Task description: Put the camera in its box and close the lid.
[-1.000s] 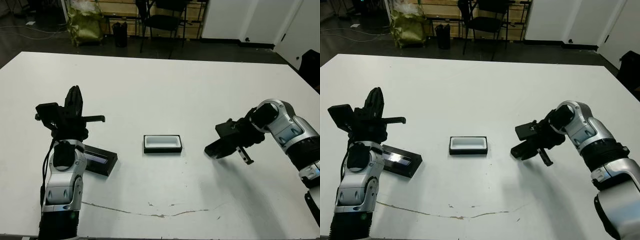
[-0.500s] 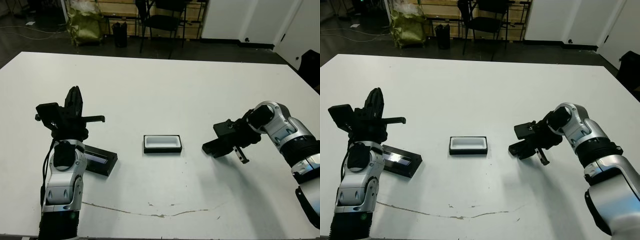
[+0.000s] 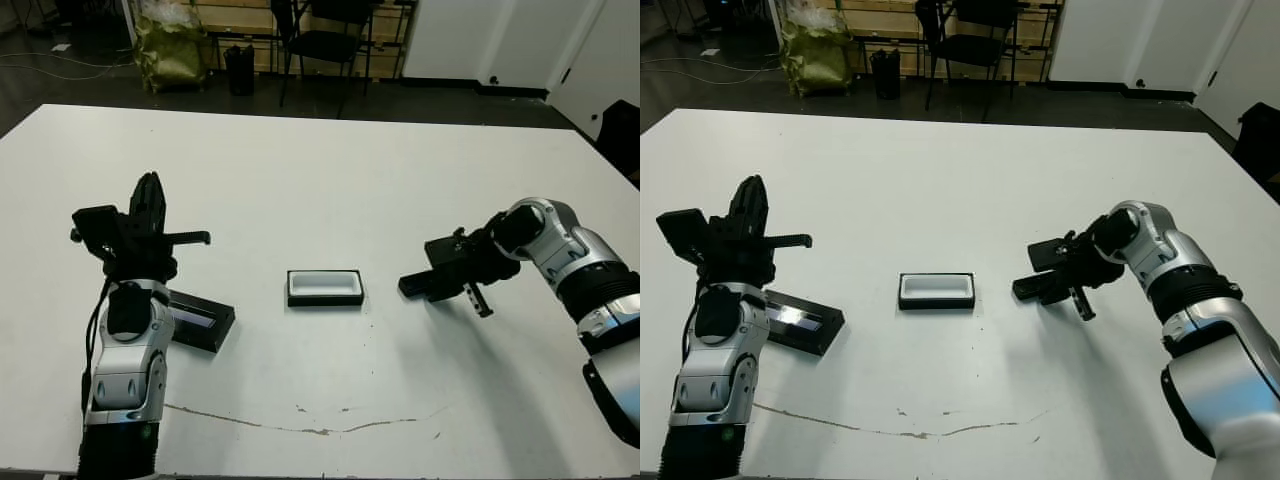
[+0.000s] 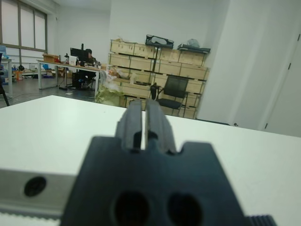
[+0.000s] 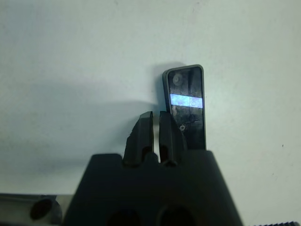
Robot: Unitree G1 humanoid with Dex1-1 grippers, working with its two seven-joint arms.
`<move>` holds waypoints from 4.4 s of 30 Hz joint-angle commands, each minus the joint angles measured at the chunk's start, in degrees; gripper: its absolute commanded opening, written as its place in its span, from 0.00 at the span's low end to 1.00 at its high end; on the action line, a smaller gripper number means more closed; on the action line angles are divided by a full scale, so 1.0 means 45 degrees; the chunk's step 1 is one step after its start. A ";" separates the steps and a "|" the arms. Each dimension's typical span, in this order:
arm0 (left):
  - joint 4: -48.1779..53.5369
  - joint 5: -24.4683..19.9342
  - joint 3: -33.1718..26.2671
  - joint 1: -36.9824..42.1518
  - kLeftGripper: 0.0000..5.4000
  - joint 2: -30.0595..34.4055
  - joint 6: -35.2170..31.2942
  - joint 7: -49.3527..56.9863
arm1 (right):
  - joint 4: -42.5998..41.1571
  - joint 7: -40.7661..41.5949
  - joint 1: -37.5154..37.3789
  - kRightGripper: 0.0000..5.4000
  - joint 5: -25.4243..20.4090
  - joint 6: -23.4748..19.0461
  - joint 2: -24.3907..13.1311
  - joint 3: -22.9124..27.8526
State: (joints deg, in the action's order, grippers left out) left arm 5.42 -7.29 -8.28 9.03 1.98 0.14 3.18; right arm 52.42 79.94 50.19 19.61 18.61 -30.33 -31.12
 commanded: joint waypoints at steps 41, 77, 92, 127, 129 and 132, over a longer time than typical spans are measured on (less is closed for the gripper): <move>-0.0064 0.0264 0.0169 -0.0209 0.00 -0.0096 -0.0190 0.0305 | 0.2090 -0.1341 0.0409 0.00 0.1015 0.0958 0.1493 -0.0376; -0.0106 0.0127 0.0125 -0.0235 0.00 -0.0200 -0.0102 0.0190 | 0.2779 -0.1953 0.1098 0.00 0.1644 -0.0029 0.2344 -0.0565; -0.0139 0.0160 0.0121 -0.0276 0.00 -0.0190 -0.0045 0.0128 | 0.4075 -0.3545 0.1245 0.00 0.1929 0.0185 0.2493 -0.0407; -0.0108 0.0252 0.0154 -0.0328 0.00 -0.0244 -0.0111 0.0173 | 0.4721 -0.5371 0.1392 0.00 0.2229 -0.0275 0.2472 -0.0060; -0.0095 0.0206 0.0148 -0.0334 0.00 -0.0248 -0.0120 0.0141 | 0.4692 -0.5432 0.1362 0.00 0.2190 -0.0135 0.2432 -0.0023; -0.0026 0.0219 0.0165 -0.0360 0.00 -0.0246 -0.0185 0.0150 | 0.4587 -0.5193 0.1301 0.00 0.1698 0.0361 0.2303 0.0423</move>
State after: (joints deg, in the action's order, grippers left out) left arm 5.61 -6.47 -7.56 8.26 1.06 0.42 3.82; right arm 72.40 55.37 57.93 27.60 19.46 -19.95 -29.73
